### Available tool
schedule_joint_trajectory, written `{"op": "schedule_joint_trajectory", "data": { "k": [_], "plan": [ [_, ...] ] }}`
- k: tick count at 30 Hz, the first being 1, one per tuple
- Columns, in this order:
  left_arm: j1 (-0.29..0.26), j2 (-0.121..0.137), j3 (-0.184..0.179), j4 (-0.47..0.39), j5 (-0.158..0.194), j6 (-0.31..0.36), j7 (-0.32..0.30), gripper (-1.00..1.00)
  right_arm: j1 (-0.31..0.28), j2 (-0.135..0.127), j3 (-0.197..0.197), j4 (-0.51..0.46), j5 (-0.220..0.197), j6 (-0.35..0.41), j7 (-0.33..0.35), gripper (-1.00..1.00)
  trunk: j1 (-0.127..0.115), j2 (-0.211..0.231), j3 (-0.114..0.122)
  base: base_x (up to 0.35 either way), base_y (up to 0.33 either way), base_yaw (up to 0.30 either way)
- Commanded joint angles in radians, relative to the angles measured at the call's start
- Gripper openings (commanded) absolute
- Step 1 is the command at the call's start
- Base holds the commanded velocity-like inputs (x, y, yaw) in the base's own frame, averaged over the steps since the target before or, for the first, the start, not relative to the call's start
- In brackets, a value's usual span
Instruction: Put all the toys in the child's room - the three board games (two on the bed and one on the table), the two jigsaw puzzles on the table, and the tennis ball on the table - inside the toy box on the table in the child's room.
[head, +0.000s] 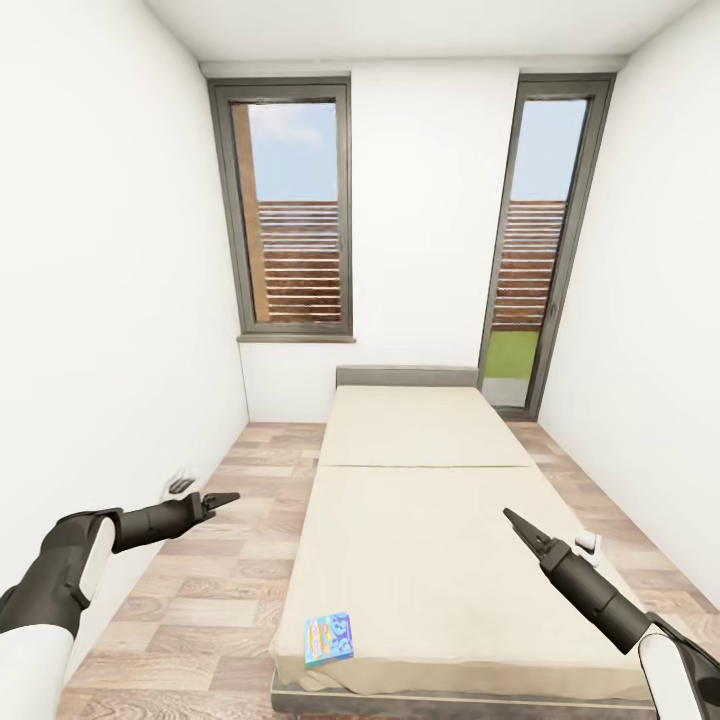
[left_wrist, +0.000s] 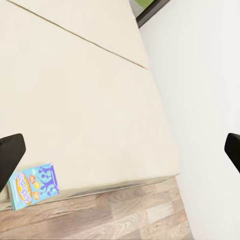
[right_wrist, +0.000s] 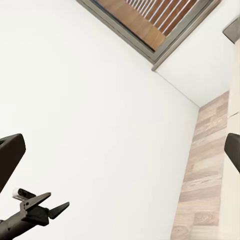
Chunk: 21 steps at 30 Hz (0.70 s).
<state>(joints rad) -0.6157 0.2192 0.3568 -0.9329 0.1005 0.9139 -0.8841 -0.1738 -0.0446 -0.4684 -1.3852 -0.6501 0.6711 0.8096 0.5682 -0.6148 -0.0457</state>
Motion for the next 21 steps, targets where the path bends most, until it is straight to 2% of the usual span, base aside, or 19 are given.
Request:
{"op": "schedule_joint_trajectory", "data": {
  "k": [1, 7, 21],
  "plan": [
    [-0.001, 0.001, 0.001, 0.000, 0.006, 0.009, 0.001, 1.00, -0.001, 0.000, -0.001, 0.000, -0.004, 0.006, 0.001, 1.00, 0.004, -0.009, -0.005, 0.000, 0.000, 0.000],
    [-0.002, 0.010, 0.003, -0.001, 0.005, 0.037, 0.000, 1.00, -0.001, -0.002, -0.001, 0.000, -0.005, 0.007, -0.001, 1.00, 0.027, -0.051, -0.024, 0.000, 0.000, 0.000],
    [-0.002, 0.020, 0.006, -0.008, 0.008, 0.044, 0.000, 1.00, -0.001, 0.000, -0.001, 0.000, -0.006, 0.007, -0.001, 1.00, 0.081, -0.149, -0.068, 0.000, 0.000, -0.010]
  ]
}}
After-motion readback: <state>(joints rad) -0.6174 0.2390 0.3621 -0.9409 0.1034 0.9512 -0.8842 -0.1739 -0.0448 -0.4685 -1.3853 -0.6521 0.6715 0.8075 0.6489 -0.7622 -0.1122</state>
